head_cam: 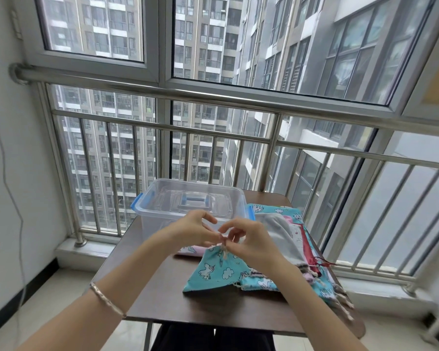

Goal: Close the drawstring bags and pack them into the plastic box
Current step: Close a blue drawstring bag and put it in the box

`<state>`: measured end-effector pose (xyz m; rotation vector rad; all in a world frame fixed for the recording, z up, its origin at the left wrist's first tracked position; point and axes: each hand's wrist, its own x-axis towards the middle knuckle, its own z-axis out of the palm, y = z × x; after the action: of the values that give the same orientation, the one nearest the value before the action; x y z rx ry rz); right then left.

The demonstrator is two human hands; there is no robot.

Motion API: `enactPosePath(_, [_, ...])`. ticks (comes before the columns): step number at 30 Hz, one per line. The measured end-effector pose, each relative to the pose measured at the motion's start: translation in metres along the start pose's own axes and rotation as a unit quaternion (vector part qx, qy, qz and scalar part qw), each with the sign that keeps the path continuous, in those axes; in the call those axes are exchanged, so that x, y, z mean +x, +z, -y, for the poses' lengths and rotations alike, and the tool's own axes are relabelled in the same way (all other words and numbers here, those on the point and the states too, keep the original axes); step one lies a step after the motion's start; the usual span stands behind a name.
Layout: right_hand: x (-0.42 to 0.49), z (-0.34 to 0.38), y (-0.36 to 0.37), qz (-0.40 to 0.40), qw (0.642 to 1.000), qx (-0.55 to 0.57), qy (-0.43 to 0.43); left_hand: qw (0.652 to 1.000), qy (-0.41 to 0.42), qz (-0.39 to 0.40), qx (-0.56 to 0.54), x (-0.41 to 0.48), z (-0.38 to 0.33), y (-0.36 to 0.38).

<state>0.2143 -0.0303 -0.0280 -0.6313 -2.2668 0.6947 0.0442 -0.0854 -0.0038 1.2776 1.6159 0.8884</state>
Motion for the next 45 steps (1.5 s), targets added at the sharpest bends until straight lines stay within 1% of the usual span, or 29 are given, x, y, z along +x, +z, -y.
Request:
enactPosePath(3, [0.0,-0.002,-0.002,0.014,1.0,-0.022,-0.016,0.999,-0.01,0.027,0.016,0.001,-0.001,-0.003])
enactPosePath(6, [0.0,-0.003,-0.003,0.02,0.999,-0.033,-0.034,0.998,-0.017,0.062,0.008,0.001,-0.005,-0.005])
enactPosePath(10, [0.0,-0.002,-0.006,0.039,0.998,-0.045,-0.026,0.995,-0.015,0.095,0.016,0.002,-0.007,-0.009])
enactPosePath(12, [0.0,-0.003,-0.006,0.044,0.999,-0.023,-0.02,0.995,-0.003,0.093,0.035,0.003,-0.006,-0.009])
enactPosePath(14, [0.001,-0.004,-0.004,0.039,0.999,0.012,-0.007,0.995,0.014,0.075,0.061,0.005,-0.004,-0.008])
enactPosePath(16, [0.002,-0.006,-0.003,0.031,0.996,0.073,0.042,0.995,0.044,0.046,0.079,0.006,-0.002,-0.005])
enactPosePath(17, [0.002,-0.006,-0.003,0.03,0.989,0.121,0.078,0.994,0.061,0.029,0.083,0.007,-0.001,-0.003])
enactPosePath(19, [0.002,-0.008,-0.005,0.034,0.963,0.222,0.149,0.992,0.09,0.001,0.092,0.006,0.0,-0.001])
enactPosePath(23, [0.003,-0.013,-0.008,0.064,0.888,0.397,0.224,0.985,0.133,-0.038,0.099,0.003,-0.001,0.004])
enactPosePath(24, [0.003,-0.014,-0.008,0.062,0.872,0.424,0.239,0.985,0.139,-0.04,0.092,0.002,0.0,0.006])
enactPosePath(26, [0.003,-0.015,-0.006,0.049,0.861,0.437,0.256,0.987,0.139,-0.04,0.075,0.003,0.002,0.009])
enactPosePath(28, [0.001,-0.012,-0.002,0.025,0.871,0.418,0.256,0.989,0.131,-0.034,0.052,0.003,0.003,0.013])
enactPosePath(30, [-0.002,-0.01,0.0,0.004,0.893,0.38,0.239,0.992,0.119,-0.027,0.027,0.003,0.005,0.015])
enactPosePath(35, [-0.007,-0.005,0.003,-0.053,0.955,0.235,0.173,0.996,0.09,-0.018,-0.008,0.001,0.004,0.017])
enactPosePath(37, [-0.009,-0.005,0.004,-0.069,0.971,0.176,0.148,0.996,0.088,-0.024,-0.02,0.003,0.005,0.018])
enactPosePath(41, [-0.01,-0.01,0.003,-0.082,0.98,0.14,0.119,0.995,0.082,-0.029,-0.046,0.007,0.011,0.017])
enactPosePath(45, [-0.011,-0.008,0.001,-0.087,0.982,0.131,0.104,0.995,0.072,-0.023,-0.059,0.008,0.014,0.017])
